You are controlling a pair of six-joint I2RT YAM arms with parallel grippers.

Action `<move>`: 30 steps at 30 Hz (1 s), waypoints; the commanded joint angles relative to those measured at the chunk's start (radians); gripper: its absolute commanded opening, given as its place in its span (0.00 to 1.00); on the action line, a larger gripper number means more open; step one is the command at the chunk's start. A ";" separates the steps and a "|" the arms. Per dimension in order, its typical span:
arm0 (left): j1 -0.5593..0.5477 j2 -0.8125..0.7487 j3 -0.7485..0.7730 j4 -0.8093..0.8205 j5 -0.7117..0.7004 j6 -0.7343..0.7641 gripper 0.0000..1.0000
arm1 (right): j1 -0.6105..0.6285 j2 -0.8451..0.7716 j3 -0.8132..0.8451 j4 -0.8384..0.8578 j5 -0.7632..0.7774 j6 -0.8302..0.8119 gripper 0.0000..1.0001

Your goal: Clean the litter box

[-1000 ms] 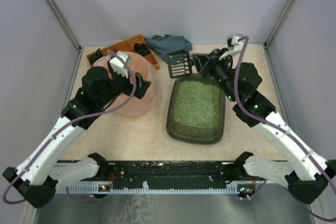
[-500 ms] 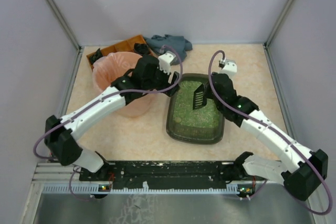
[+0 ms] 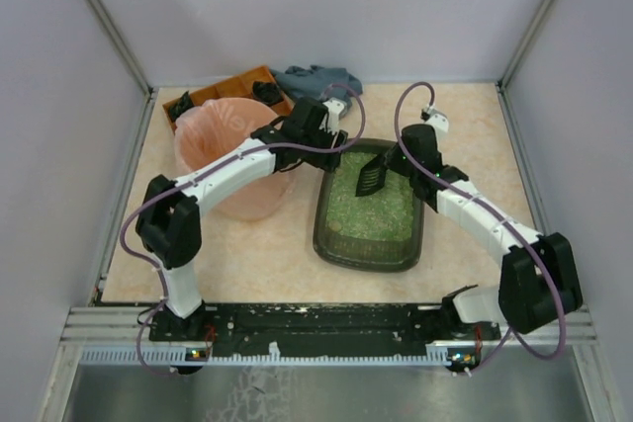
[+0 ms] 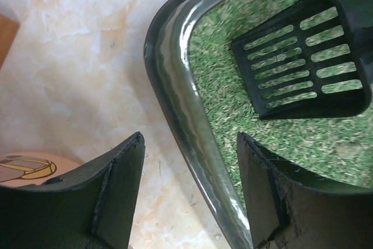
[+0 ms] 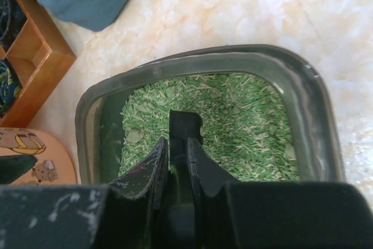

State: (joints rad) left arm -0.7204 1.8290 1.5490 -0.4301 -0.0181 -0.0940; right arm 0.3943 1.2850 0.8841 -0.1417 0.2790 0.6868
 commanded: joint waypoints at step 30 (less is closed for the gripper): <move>0.027 0.201 0.040 -0.023 0.276 0.054 0.37 | 0.008 0.256 -0.160 0.533 -0.461 0.156 0.00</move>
State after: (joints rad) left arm -0.6788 1.9881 1.5749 -0.4683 0.1761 -0.0666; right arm 0.3565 1.5524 0.7986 0.3309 -0.0074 0.7704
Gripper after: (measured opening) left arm 0.444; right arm 0.158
